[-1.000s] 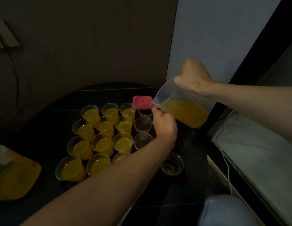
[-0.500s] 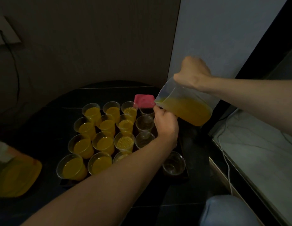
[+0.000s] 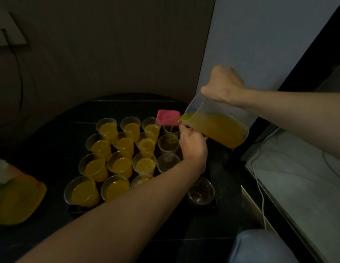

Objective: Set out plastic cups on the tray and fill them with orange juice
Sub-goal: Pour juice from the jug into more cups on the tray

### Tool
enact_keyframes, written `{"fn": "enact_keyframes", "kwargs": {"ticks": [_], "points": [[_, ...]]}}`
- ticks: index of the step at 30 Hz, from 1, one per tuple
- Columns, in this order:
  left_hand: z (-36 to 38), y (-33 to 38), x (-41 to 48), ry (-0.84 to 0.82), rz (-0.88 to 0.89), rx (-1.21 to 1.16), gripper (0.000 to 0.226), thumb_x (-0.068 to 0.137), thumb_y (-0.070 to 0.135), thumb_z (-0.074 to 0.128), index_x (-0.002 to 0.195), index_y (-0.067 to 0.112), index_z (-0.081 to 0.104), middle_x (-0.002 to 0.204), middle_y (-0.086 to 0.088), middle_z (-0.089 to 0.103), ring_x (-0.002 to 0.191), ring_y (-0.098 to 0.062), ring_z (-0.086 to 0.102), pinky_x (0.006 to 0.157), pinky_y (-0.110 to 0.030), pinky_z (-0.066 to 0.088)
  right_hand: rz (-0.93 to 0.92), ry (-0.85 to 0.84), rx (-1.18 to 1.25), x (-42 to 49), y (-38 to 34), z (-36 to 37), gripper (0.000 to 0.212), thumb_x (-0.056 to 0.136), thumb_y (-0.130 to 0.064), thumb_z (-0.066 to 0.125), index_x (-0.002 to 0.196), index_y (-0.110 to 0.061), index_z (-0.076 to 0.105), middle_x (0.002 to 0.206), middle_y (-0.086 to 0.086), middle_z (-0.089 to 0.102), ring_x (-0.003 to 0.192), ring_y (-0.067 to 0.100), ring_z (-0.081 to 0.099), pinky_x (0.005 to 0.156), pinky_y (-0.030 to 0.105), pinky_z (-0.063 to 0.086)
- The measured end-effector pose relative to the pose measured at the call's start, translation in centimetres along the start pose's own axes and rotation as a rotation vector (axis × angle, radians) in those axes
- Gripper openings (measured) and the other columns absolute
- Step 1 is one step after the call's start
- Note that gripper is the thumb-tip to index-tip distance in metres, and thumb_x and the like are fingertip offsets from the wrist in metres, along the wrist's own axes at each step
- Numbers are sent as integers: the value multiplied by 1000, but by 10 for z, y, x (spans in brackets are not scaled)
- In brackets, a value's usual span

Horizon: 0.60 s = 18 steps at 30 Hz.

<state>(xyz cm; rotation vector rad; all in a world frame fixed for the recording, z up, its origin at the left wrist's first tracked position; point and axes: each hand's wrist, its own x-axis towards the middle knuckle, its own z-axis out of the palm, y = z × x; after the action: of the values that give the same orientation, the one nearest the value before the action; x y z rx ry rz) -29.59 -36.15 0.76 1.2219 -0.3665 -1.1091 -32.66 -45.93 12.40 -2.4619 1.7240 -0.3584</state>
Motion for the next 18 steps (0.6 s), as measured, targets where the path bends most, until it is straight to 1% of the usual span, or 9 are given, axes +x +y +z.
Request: {"fn": "enact_keyframes", "kwargs": {"ticks": [3, 4, 7, 8, 9, 12, 13, 16, 18], "points": [[0, -2, -1, -3, 2, -22, 38, 101, 2, 38, 128, 29, 41, 105, 8, 56, 97, -8, 58, 103, -47, 52, -5, -7, -6, 0, 1, 1, 36, 90, -15, 63, 62, -13, 41, 61, 3, 43, 53, 16, 40, 46, 25, 25], [1, -2, -2, -4, 3, -33, 39, 101, 1, 38, 129, 28, 41, 104, 9, 56, 97, -8, 57, 103, -46, 52, -7, -8, -9, 0, 2, 1, 35, 90, -15, 63, 62, -13, 41, 61, 3, 44, 53, 16, 41, 46, 26, 26], [2, -1, -2, -9, 6, -42, 48, 101, 0, 37, 144, 22, 39, 106, 8, 57, 99, -9, 58, 103, -46, 52, -7, -6, -19, 1, 2, 0, 32, 89, -14, 63, 63, -11, 44, 62, 5, 47, 54, 18, 43, 46, 26, 26], [2, -1, -2, -8, 9, -45, 49, 101, 0, 37, 145, 21, 38, 106, 8, 58, 100, -9, 58, 103, -47, 52, -6, -6, -20, 0, 1, 0, 31, 88, -14, 63, 63, -11, 44, 63, 5, 47, 55, 18, 44, 46, 26, 27], [2, -1, -2, -7, 10, -51, 48, 101, -1, 37, 143, 21, 39, 106, 7, 58, 100, -10, 59, 103, -48, 52, -9, -6, -21, 0, 1, -1, 31, 88, -14, 63, 63, -11, 44, 63, 5, 47, 55, 18, 44, 46, 26, 27], [1, -1, -1, 4, 1, -65, 39, 101, 0, 37, 129, 26, 42, 107, 7, 58, 102, -12, 59, 103, -49, 53, -19, -8, -19, 0, 0, -1, 32, 89, -14, 63, 63, -11, 44, 62, 4, 46, 54, 17, 43, 46, 25, 26], [1, -1, -1, 6, -3, -69, 39, 101, 0, 37, 129, 27, 41, 107, 8, 57, 103, -12, 59, 104, -49, 52, -20, -7, -20, 0, -1, -1, 32, 89, -14, 63, 63, -12, 44, 62, 4, 46, 54, 17, 43, 46, 25, 26], [1, 0, -1, 6, -16, -84, 47, 99, -1, 35, 138, 23, 42, 112, 6, 57, 110, -17, 59, 104, -49, 52, -19, -2, -29, 0, -1, -3, 32, 89, -14, 62, 63, -11, 44, 62, 5, 46, 54, 17, 43, 46, 26, 27], [1, -1, 1, 2, -35, -94, 54, 97, -2, 34, 144, 22, 42, 121, 0, 58, 119, -22, 58, 104, -51, 52, -18, 2, -36, -1, 0, -4, 32, 89, -13, 62, 63, -11, 43, 61, 4, 45, 53, 17, 42, 46, 25, 27]]}}
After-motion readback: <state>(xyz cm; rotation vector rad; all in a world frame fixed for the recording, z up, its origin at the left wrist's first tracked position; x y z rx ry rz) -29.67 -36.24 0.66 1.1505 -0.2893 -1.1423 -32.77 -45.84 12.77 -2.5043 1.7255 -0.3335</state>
